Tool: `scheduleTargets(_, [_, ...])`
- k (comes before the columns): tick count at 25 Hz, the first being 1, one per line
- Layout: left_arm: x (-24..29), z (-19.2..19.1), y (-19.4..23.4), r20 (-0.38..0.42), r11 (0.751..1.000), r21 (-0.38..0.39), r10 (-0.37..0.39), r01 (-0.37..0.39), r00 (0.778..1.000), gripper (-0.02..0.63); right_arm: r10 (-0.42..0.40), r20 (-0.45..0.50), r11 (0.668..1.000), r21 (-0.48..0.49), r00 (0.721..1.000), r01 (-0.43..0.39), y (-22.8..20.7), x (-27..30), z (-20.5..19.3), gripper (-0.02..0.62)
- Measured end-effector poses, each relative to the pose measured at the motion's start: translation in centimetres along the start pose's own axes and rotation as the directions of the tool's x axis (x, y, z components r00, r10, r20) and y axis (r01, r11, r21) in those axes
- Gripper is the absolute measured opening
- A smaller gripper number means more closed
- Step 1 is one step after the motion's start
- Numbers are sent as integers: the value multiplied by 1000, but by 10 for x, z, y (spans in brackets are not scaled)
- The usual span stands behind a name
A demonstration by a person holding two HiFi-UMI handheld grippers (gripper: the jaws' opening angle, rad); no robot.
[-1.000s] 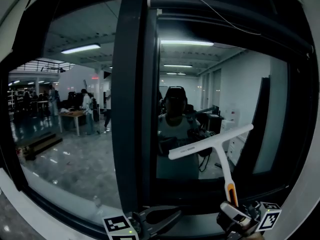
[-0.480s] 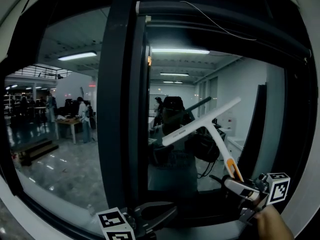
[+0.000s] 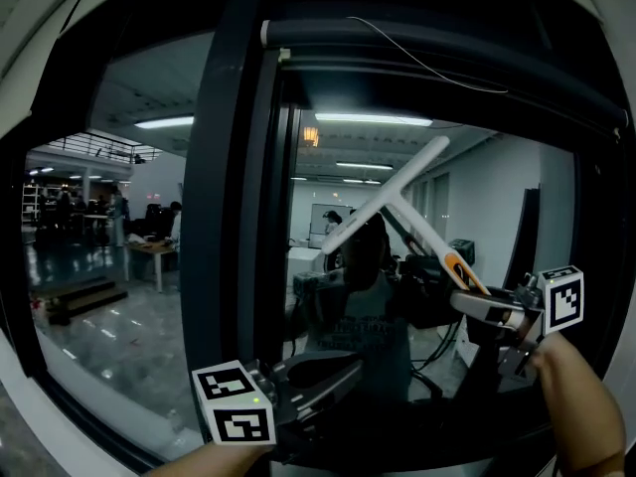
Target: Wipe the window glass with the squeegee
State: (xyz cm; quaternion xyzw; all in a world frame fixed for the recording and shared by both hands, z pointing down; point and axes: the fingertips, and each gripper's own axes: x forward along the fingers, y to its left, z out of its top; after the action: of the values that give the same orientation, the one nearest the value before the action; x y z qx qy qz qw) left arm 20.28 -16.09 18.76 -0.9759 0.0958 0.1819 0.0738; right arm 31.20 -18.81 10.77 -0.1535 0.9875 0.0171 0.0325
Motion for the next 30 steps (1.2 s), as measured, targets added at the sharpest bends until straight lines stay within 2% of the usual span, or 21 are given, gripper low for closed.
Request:
scheduleTargets(4, [30,36,21,9,998,68,4,-5,1000,-3,-8,-50,999,-45,999,6,-24,6,37,43])
scheduleTargets(9, [55,58,40,2,994,108,17,-17,1000,-3,12,-163,995,-97,987,-29,-39,19,63,43])
scheduleTargets(14, [67,68,47,-21,983,185,13,-9,1000,-3,3,-300,989,-141,954,-47,-54,27,76,43])
scheduleTargets(19, [66,77,47,-11,975,220,33,-30,999,-3,8,-383,975,-201,924,-92,-50,37,100,43])
scheduleTargets(24, [65,86,56,-4,969,243,55,-52,998,-3,-32,-486,972,-219,873,-86,-63,60,114,43])
scheduleTargets(26, [62,89,59,0,967,247,63,-61,998,-3,-25,-497,973,-210,867,-92,-64,70,122,43])
scheduleTargets(30, [53,91,66,14,966,243,91,-92,996,-3,6,-481,974,-195,876,-113,-58,89,146,43])
